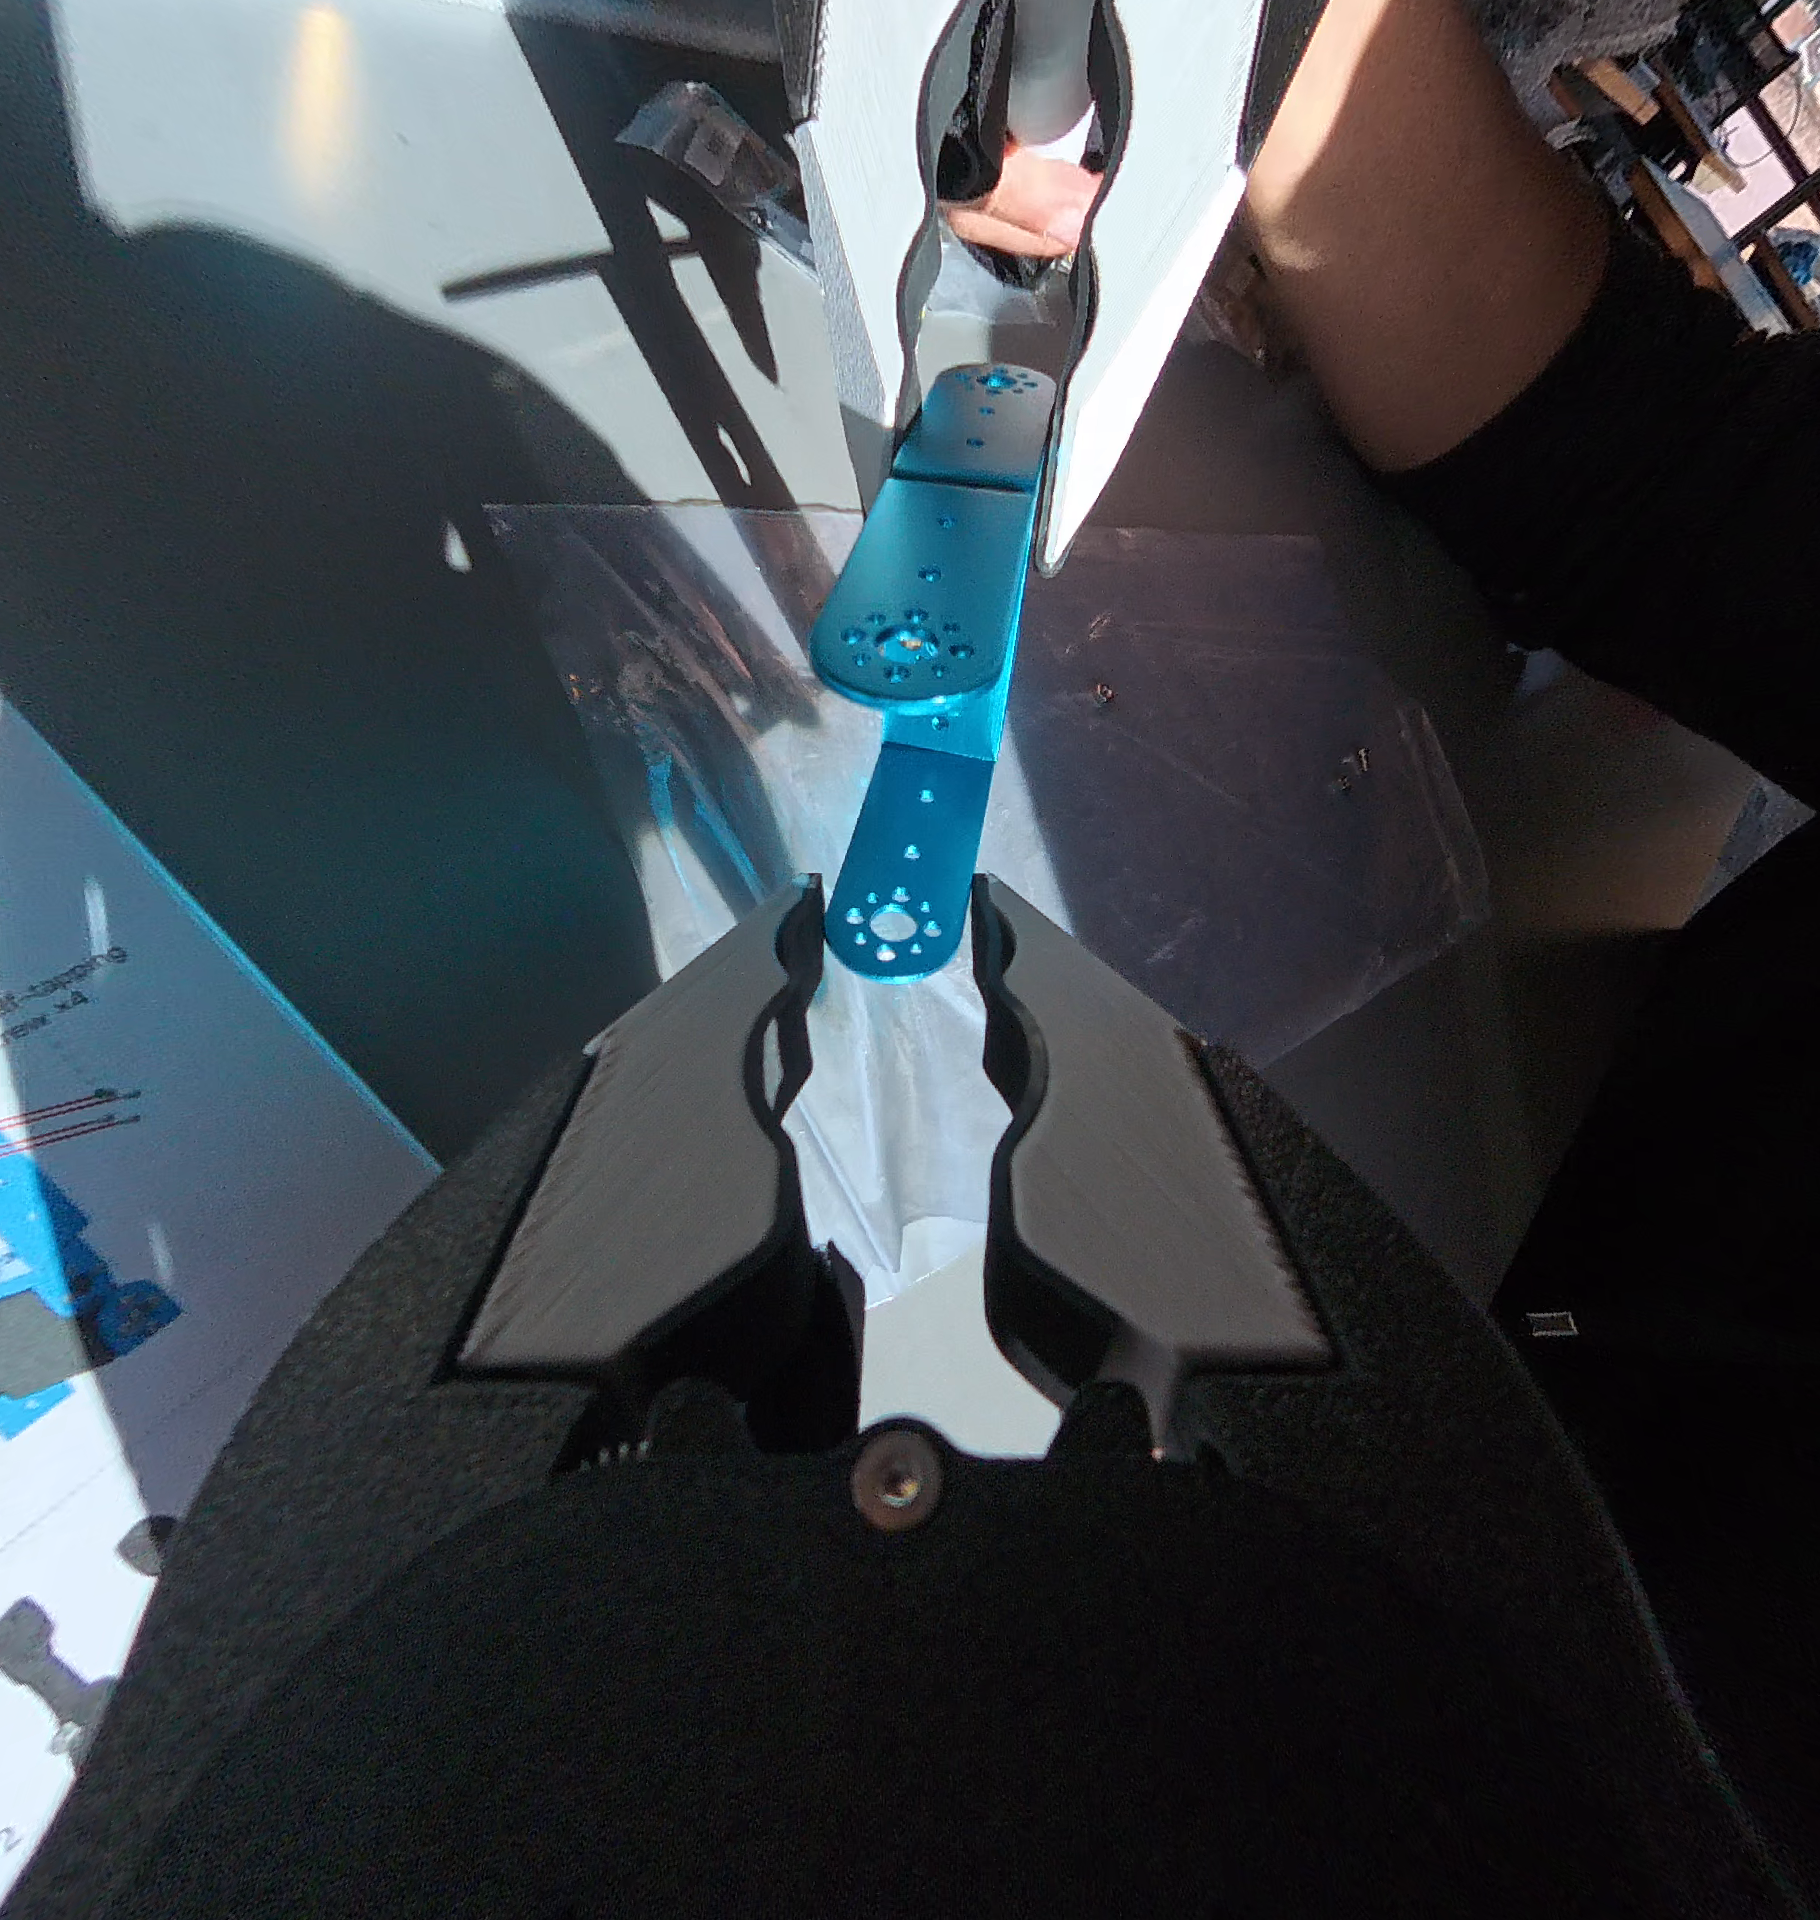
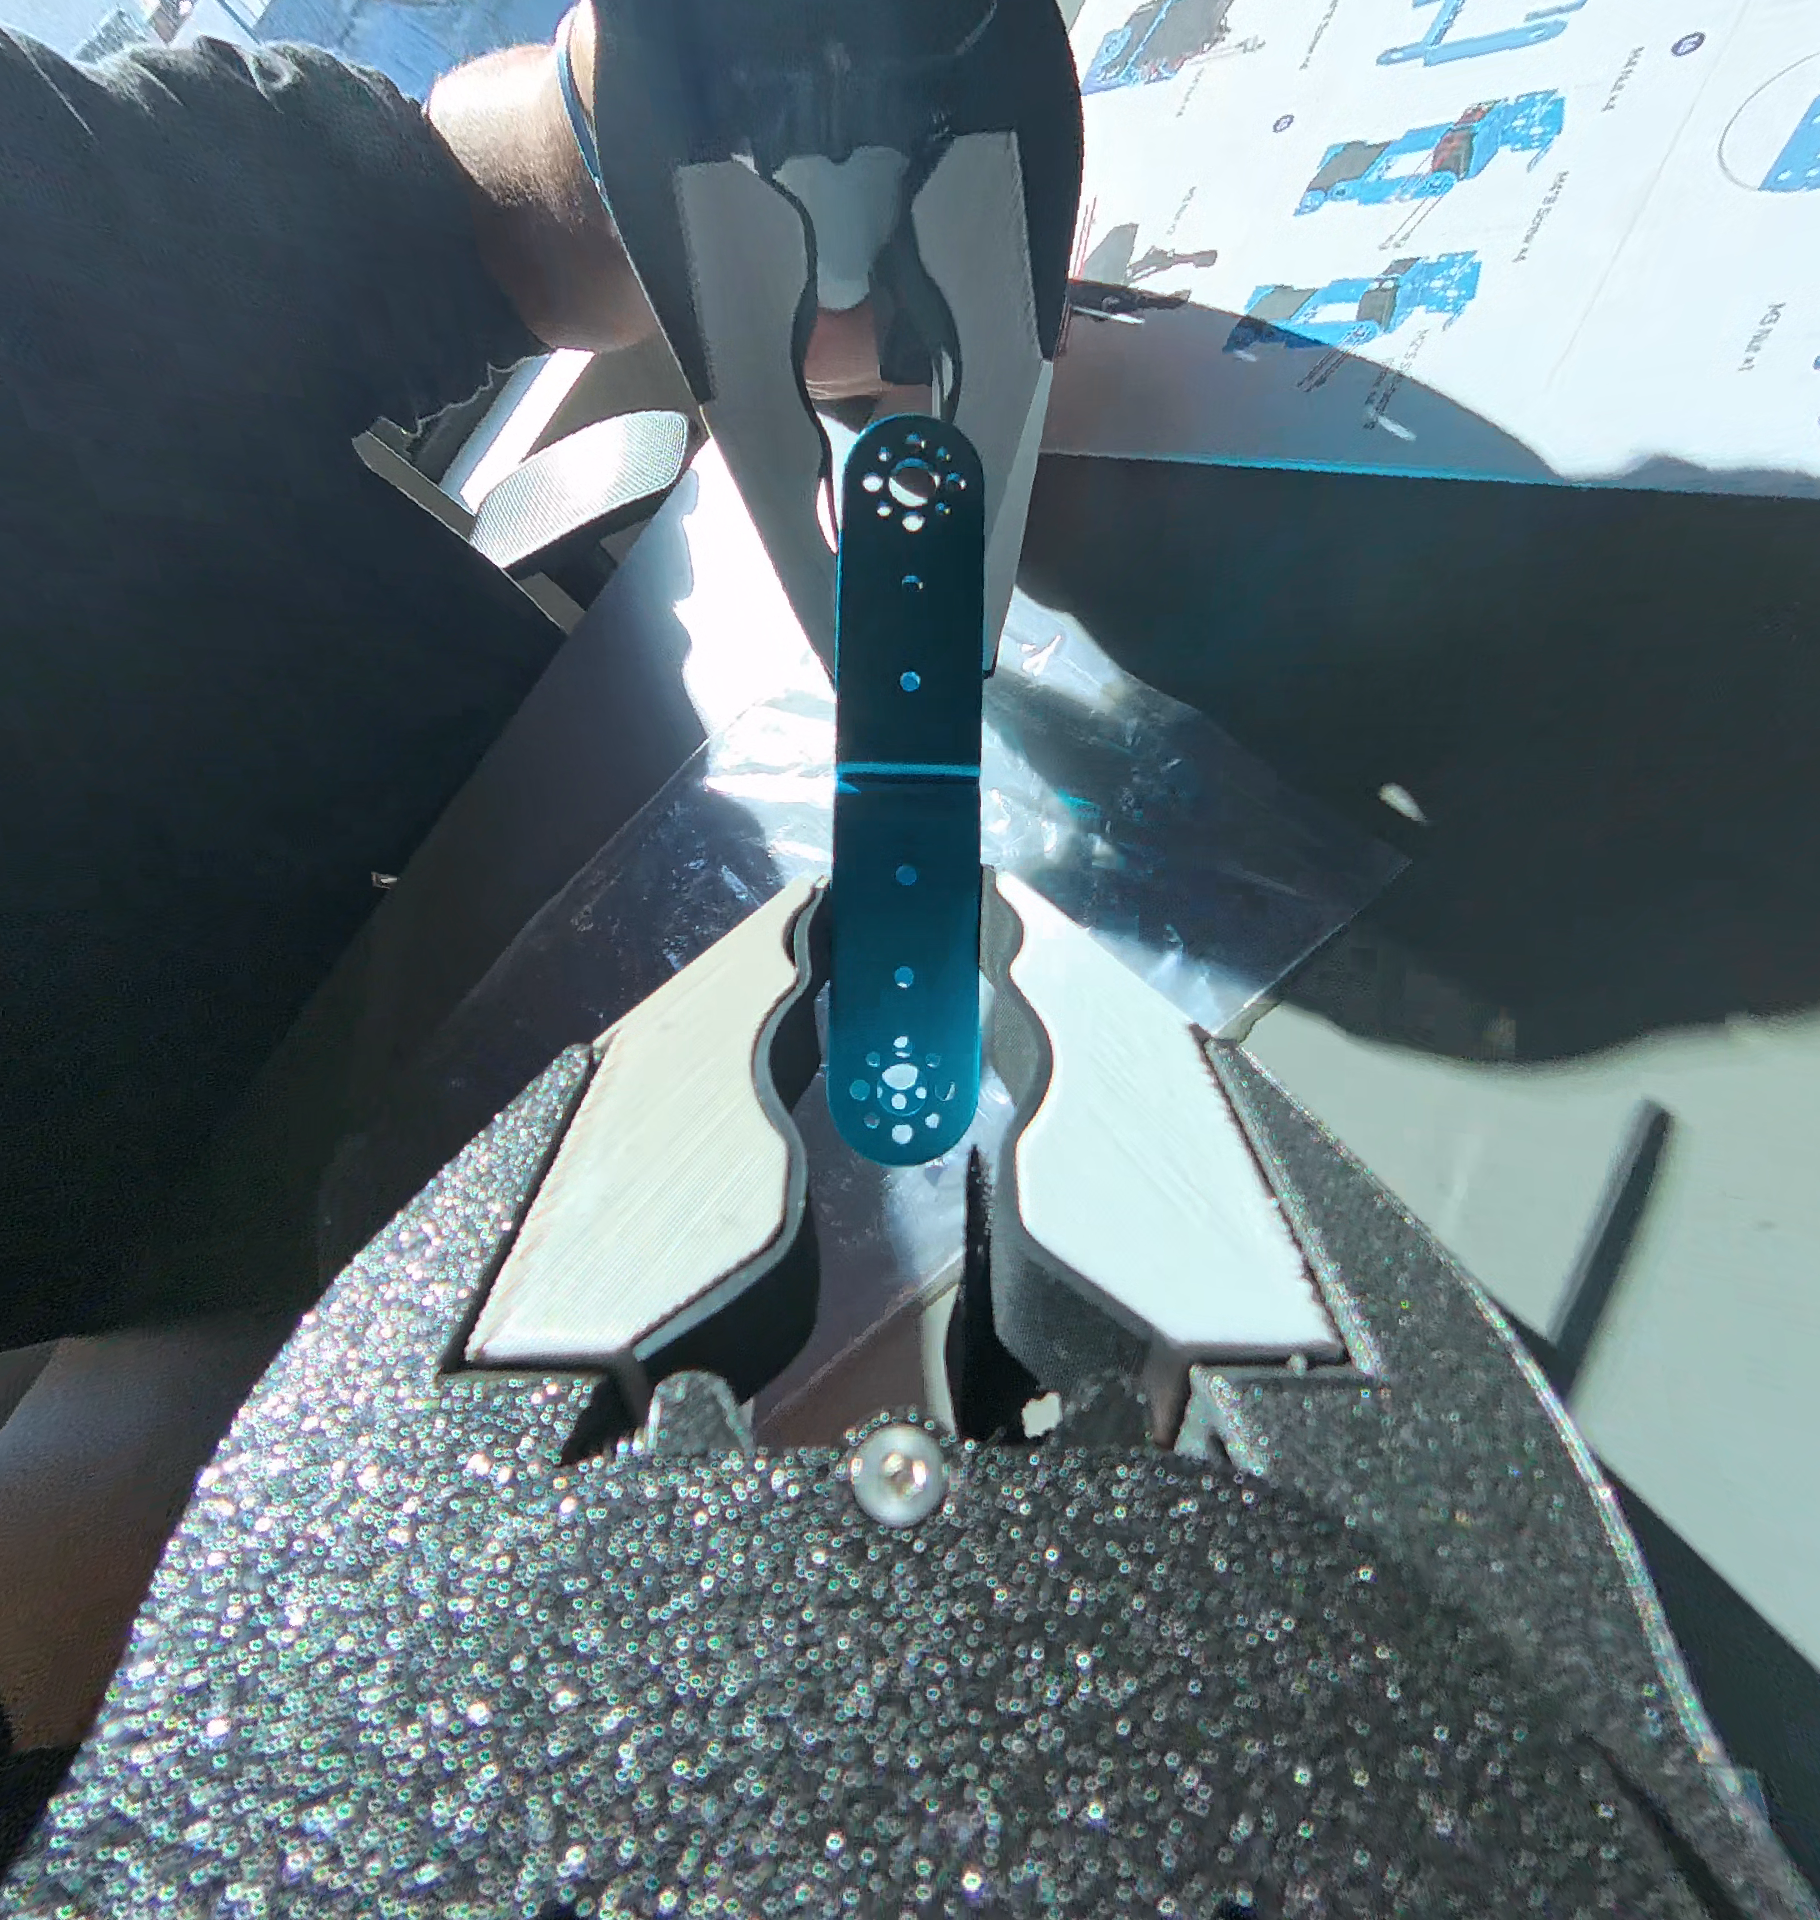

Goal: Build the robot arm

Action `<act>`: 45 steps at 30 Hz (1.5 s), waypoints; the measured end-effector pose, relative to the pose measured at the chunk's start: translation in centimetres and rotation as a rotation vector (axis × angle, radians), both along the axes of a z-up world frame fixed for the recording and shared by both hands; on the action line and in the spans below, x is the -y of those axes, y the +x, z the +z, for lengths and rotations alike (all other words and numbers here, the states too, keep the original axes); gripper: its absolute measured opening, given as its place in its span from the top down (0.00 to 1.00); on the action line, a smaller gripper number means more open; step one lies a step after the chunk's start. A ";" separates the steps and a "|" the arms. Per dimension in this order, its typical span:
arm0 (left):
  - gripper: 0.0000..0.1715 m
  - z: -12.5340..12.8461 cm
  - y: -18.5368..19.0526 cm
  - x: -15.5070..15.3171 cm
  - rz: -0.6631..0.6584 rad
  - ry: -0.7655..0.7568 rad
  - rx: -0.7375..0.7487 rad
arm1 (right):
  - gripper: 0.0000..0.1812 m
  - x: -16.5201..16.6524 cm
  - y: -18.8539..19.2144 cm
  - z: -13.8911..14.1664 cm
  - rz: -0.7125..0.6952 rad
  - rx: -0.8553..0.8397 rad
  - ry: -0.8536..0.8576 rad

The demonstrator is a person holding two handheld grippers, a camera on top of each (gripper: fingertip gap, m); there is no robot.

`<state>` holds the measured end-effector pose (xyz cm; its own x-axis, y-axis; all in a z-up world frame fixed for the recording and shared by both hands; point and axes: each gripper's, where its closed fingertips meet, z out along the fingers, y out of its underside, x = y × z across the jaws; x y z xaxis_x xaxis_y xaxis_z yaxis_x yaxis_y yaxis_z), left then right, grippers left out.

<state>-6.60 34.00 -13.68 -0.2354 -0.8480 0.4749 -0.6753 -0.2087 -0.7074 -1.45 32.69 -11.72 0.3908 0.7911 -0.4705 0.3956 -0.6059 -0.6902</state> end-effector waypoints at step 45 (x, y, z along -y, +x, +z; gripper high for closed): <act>0.83 0.5 -3.0 1.7 0.107 0.349 0.111 | 0.77 2.5 -2.2 0.7 -0.074 0.160 0.274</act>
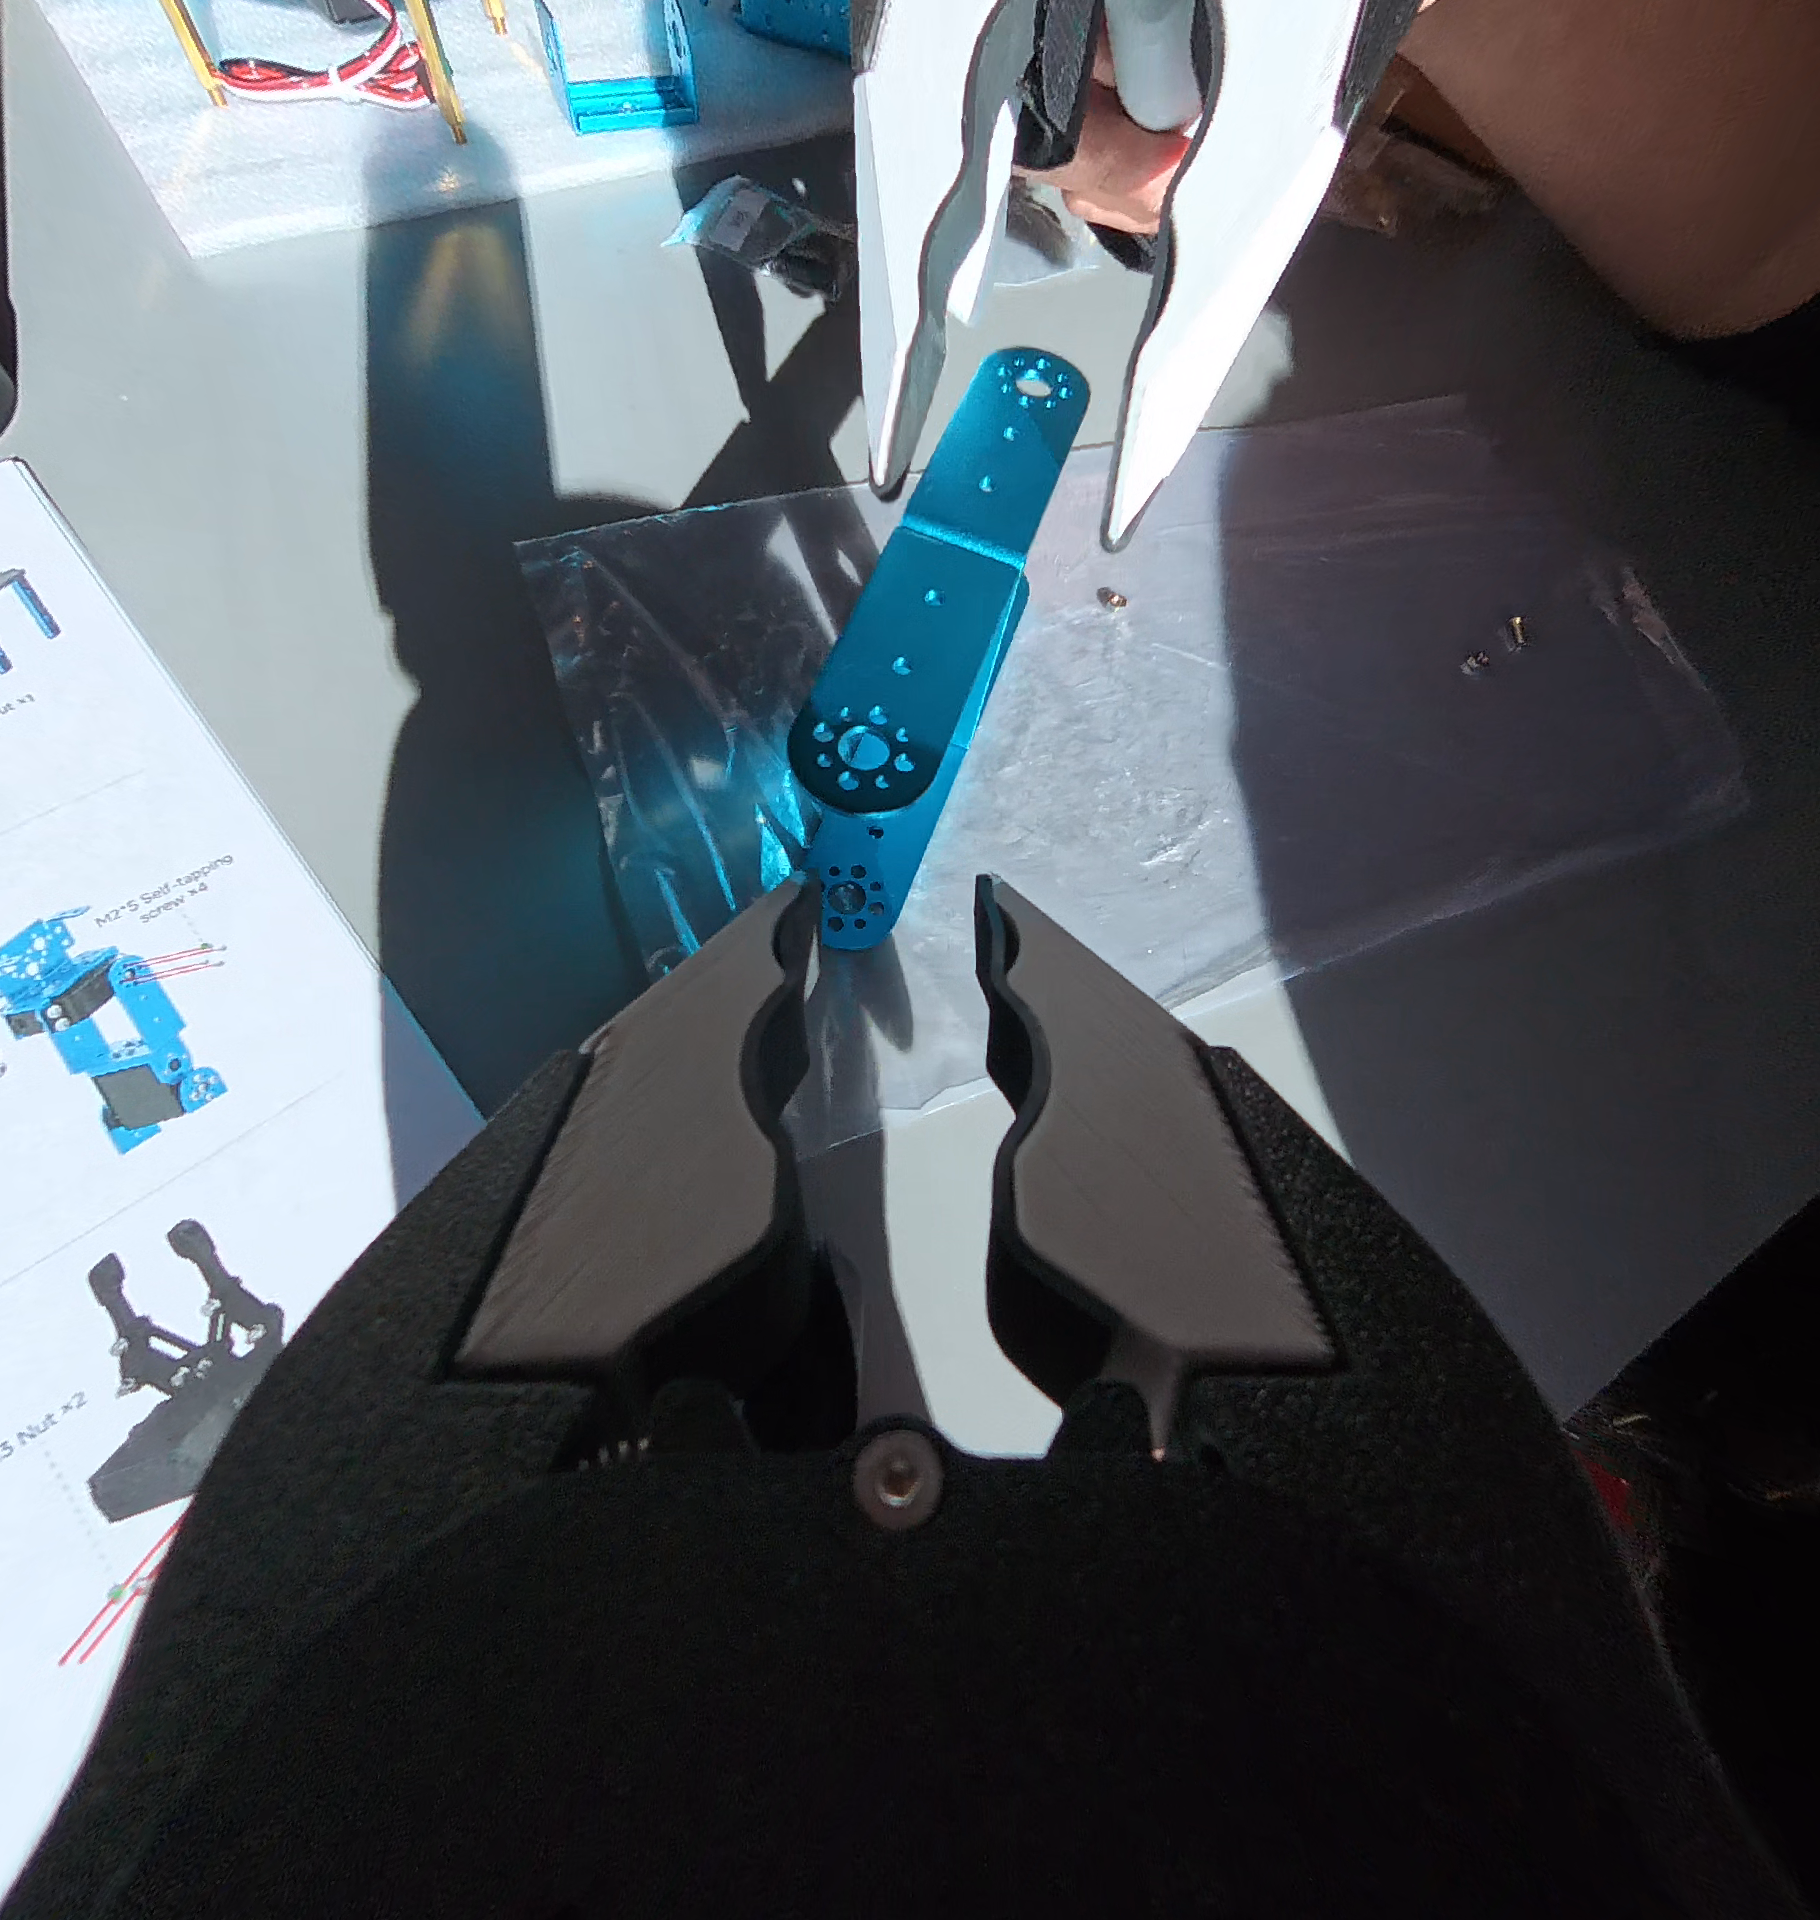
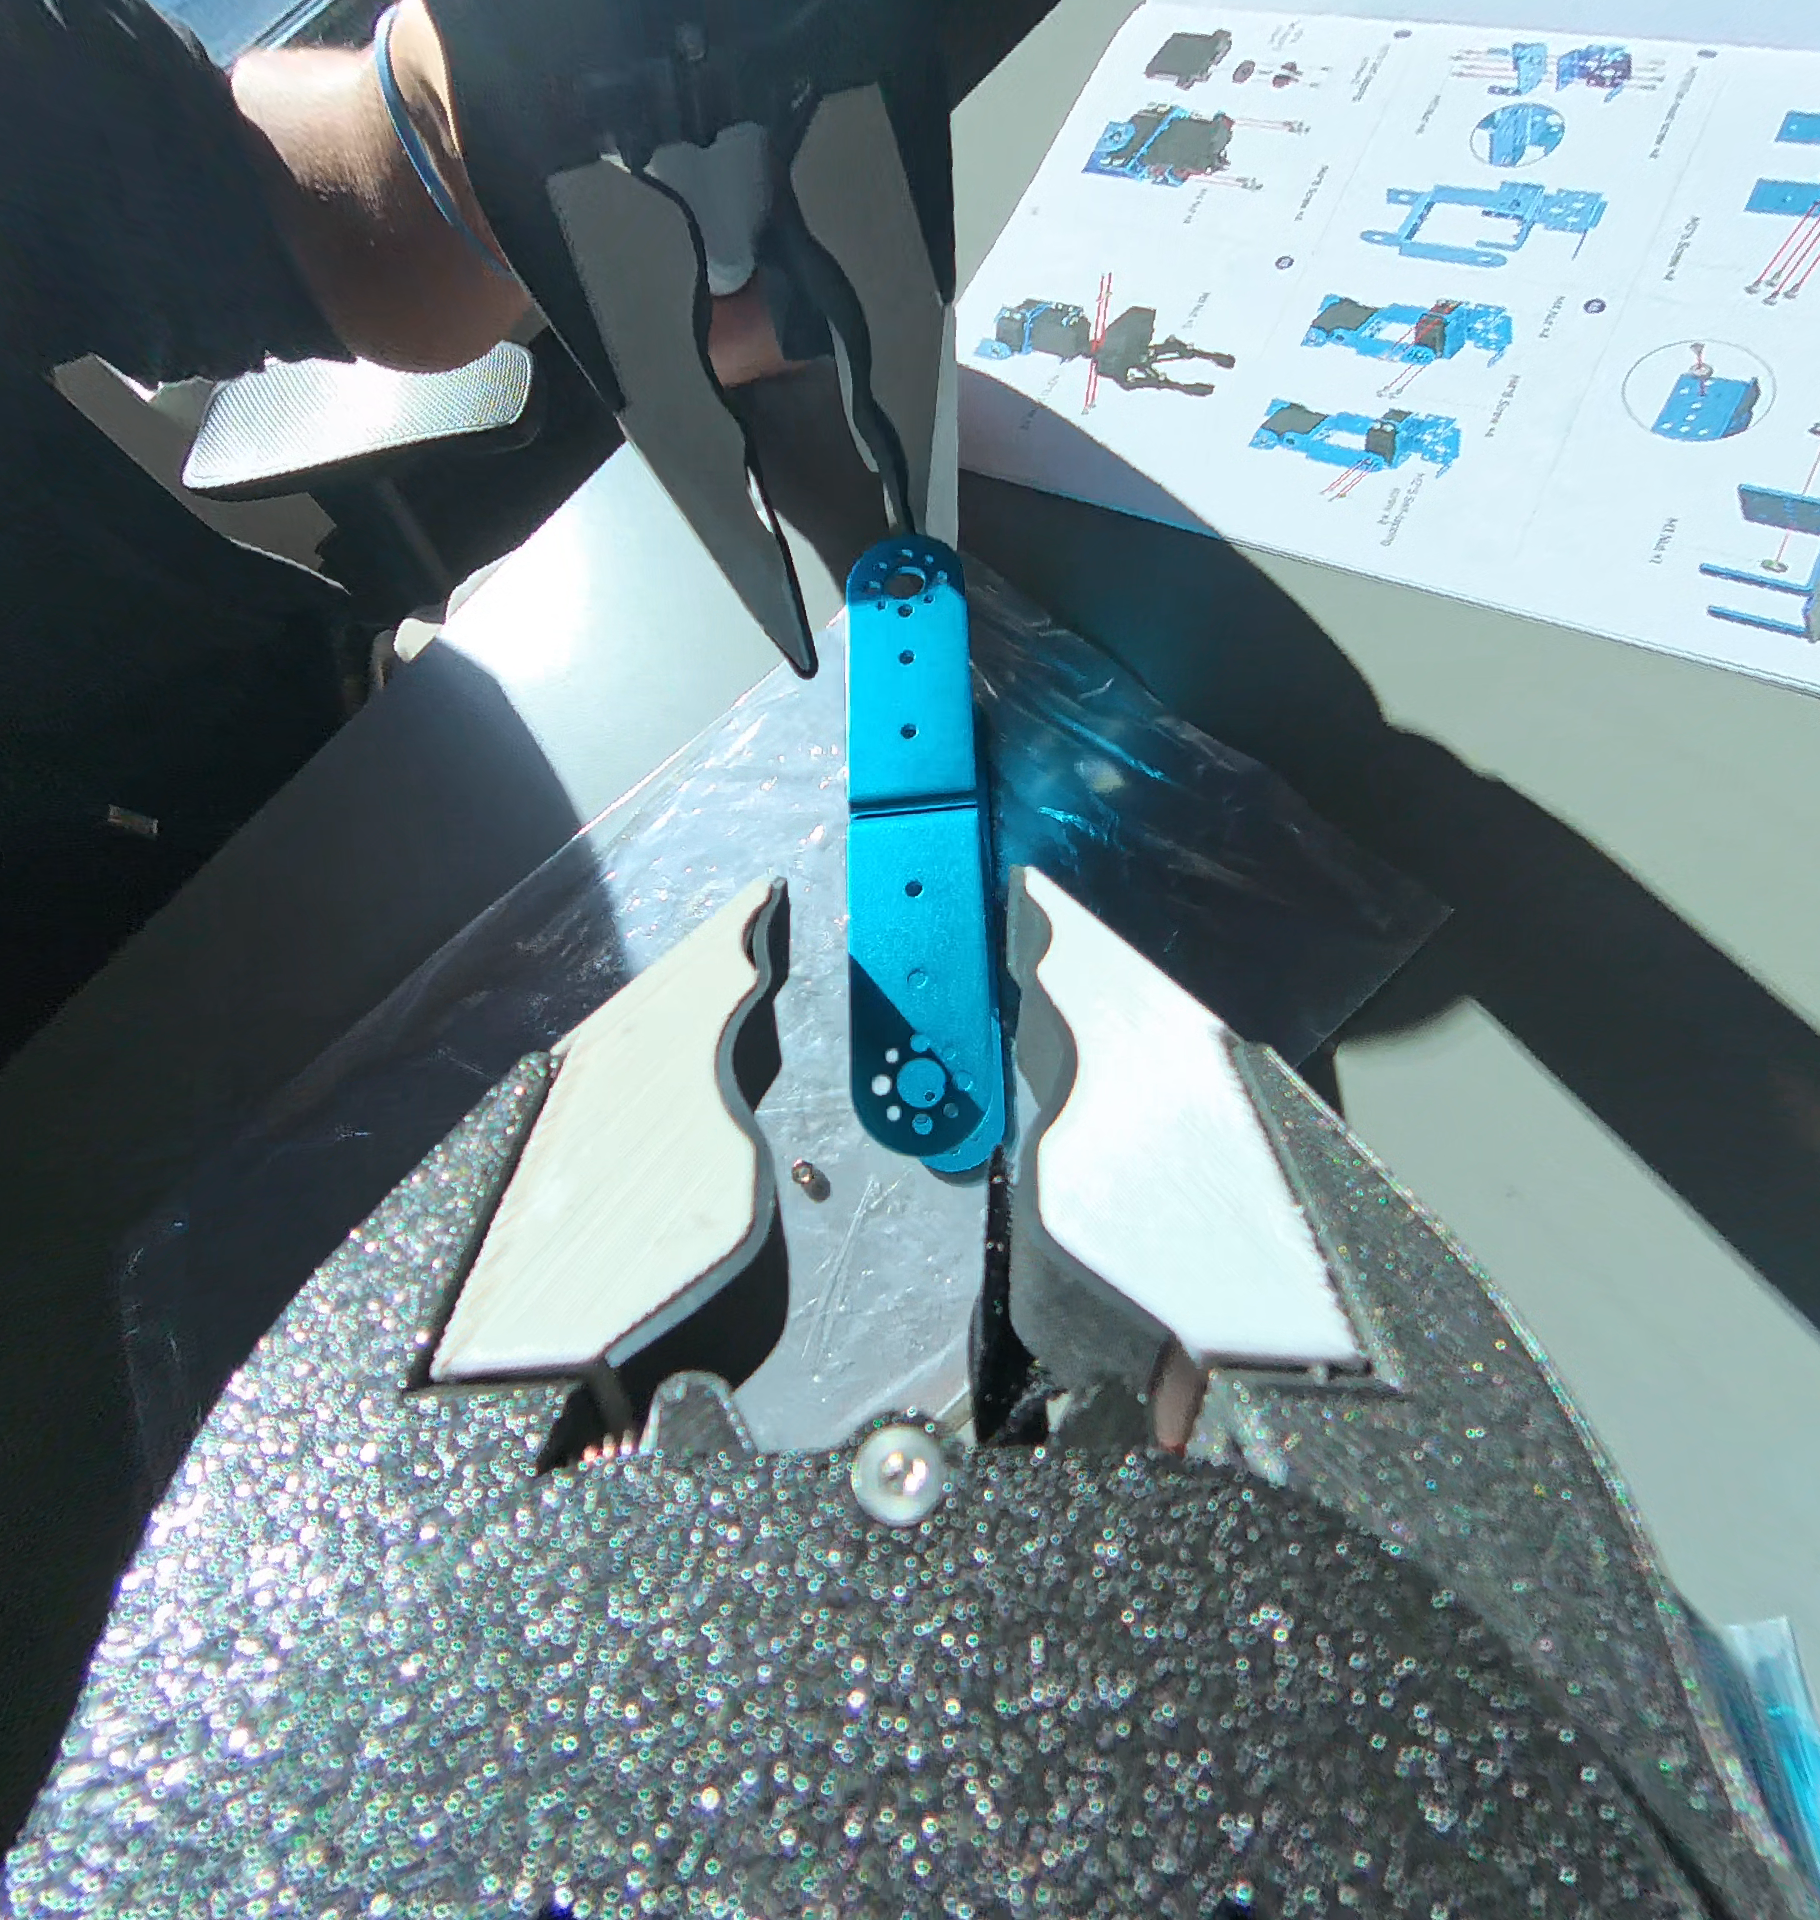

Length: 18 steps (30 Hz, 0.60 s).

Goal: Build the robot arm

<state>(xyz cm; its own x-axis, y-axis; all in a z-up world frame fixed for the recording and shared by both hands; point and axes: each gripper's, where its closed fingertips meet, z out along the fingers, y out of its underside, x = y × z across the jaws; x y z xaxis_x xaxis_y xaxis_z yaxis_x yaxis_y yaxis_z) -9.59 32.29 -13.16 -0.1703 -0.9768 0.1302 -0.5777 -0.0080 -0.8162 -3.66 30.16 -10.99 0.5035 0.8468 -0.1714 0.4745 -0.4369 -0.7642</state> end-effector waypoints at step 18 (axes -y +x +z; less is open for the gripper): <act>0.84 2.7 -2.0 -1.7 0.087 0.087 0.158 | 0.87 5.8 3.6 -3.2 -0.219 0.118 -0.098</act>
